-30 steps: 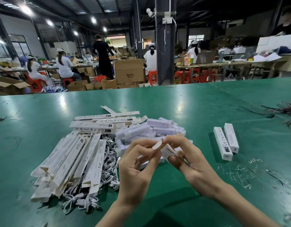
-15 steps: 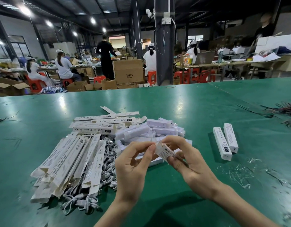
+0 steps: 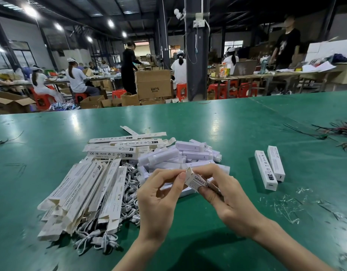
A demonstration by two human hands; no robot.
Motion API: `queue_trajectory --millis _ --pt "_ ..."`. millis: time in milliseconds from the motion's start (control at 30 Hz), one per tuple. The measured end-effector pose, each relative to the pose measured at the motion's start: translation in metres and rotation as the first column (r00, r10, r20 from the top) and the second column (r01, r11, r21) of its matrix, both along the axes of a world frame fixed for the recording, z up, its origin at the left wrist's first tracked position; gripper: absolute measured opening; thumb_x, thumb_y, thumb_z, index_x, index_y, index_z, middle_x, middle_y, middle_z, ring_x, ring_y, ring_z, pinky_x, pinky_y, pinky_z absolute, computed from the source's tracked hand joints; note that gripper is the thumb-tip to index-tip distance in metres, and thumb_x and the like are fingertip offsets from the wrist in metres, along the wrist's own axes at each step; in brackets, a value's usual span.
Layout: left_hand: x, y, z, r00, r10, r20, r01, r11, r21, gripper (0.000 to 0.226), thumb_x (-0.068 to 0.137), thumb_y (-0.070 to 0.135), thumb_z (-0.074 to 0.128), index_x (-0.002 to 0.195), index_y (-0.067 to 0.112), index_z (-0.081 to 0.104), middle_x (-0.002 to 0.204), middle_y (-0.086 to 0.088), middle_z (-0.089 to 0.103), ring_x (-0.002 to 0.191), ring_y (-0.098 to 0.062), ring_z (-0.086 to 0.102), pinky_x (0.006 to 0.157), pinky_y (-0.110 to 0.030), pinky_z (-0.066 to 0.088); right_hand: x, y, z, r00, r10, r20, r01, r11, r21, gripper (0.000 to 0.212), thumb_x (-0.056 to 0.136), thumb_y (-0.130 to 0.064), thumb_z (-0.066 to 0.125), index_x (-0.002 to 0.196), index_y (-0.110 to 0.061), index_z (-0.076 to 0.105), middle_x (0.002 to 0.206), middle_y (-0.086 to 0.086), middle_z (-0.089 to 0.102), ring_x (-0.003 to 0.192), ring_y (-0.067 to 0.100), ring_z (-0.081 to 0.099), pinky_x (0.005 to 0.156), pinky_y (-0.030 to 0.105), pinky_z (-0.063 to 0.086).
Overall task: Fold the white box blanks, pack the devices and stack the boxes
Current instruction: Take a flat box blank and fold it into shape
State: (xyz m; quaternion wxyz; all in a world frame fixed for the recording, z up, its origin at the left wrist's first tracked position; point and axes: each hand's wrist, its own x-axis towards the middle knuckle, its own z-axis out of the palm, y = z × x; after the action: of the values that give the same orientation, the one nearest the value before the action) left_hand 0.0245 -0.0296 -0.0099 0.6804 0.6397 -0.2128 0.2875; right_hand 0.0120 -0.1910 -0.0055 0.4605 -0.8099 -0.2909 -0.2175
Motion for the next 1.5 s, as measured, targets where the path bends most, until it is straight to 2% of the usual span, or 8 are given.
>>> queue_trajectory --millis 300,800,933,1033,1133,1233,1367,1500 --pt "-0.002 -0.003 -0.001 0.998 0.043 0.039 -0.044 0.998 0.047 0.003 0.08 0.013 0.072 0.08 0.015 0.074 0.078 0.001 0.069 0.072 -0.008 0.067 0.062 -0.011 0.051 0.0 0.001 0.0 0.998 -0.019 0.056 0.023 0.998 -0.066 0.027 0.093 -0.007 0.051 0.119 -0.01 0.058 0.116 -0.001 0.06 0.109 0.019 0.057 0.09 0.04 0.049" --pt "0.004 -0.01 -0.019 0.991 -0.122 -0.056 0.121 0.992 -0.017 0.015 0.078 0.008 0.07 0.09 0.016 0.076 0.101 0.001 0.069 0.098 -0.017 0.068 0.077 -0.027 0.058 0.005 -0.002 -0.003 0.997 -0.071 -0.037 0.07 0.997 -0.039 0.034 0.09 0.008 0.056 0.119 -0.008 0.062 0.115 0.003 0.064 0.11 0.019 0.06 0.093 0.042 0.049" --pt "0.008 -0.007 -0.012 0.935 -0.201 -0.293 0.146 0.97 -0.196 0.018 0.077 0.013 0.071 0.094 0.019 0.075 0.095 -0.007 0.074 0.091 -0.021 0.07 0.075 -0.026 0.057 0.004 0.007 -0.006 0.914 -0.269 0.304 0.333 0.925 -0.182 0.032 0.093 -0.018 0.053 0.124 -0.01 0.06 0.133 0.007 0.054 0.119 0.024 0.05 0.101 0.041 0.04" --pt "0.018 0.003 -0.004 0.839 -0.336 -0.428 0.083 0.857 -0.509 0.025 0.08 0.009 0.065 0.105 0.01 0.068 0.101 -0.013 0.073 0.091 -0.025 0.072 0.072 -0.025 0.058 0.001 0.01 -0.007 0.782 -0.414 0.466 0.483 0.875 -0.034 0.034 0.09 -0.024 0.056 0.123 -0.018 0.054 0.129 0.005 0.047 0.118 0.021 0.044 0.101 0.03 0.031" --pt "0.026 0.014 0.002 0.755 -0.472 -0.455 -0.007 0.688 -0.725 0.028 0.09 -0.003 0.05 0.113 0.006 0.064 0.1 -0.019 0.072 0.086 -0.025 0.072 0.066 -0.025 0.059 0.004 0.008 -0.006 0.701 -0.595 0.393 0.576 0.798 0.18 0.045 0.087 -0.034 0.059 0.127 -0.021 0.045 0.131 0.009 0.038 0.125 0.018 0.034 0.106 0.03 0.023" --pt "0.027 0.01 -0.003 0.629 -0.613 -0.478 0.037 0.638 -0.77 0.03 0.09 -0.008 0.046 0.115 0.0 0.062 0.106 -0.022 0.07 0.086 -0.028 0.072 0.065 -0.029 0.061 0.008 -0.001 0.001 0.852 -0.52 0.065 0.461 0.804 0.376 0.071 0.084 -0.047 0.068 0.139 -0.021 0.031 0.143 0.007 0.03 0.134 0.016 0.034 0.109 0.031 0.032" --pt "0.02 -0.004 -0.017 0.505 -0.6 -0.621 0.234 0.787 -0.571 0.035 0.075 -0.001 0.061 0.11 -0.002 0.061 0.103 -0.018 0.072 0.081 -0.025 0.07 0.075 -0.03 0.059 0.015 -0.015 0.014 0.984 -0.076 -0.162 0.159 0.782 0.602 0.046 0.08 -0.029 0.065 0.121 -0.028 0.044 0.123 0.003 0.063 0.105 0.015 0.065 0.087 0.032 0.055" --pt "0.017 -0.006 -0.024 0.77 -0.174 -0.614 0.346 0.922 0.172 0.019 0.084 -0.006 0.064 0.088 0.012 0.071 0.073 0.007 0.069 0.068 -0.007 0.06 0.068 -0.023 0.051 0.017 -0.021 0.014 0.984 -0.135 -0.113 0.175 0.789 0.589 0.045 0.076 -0.038 0.068 0.115 -0.028 0.045 0.109 -0.001 0.067 0.099 0.036 0.065 0.087 0.055 0.052"
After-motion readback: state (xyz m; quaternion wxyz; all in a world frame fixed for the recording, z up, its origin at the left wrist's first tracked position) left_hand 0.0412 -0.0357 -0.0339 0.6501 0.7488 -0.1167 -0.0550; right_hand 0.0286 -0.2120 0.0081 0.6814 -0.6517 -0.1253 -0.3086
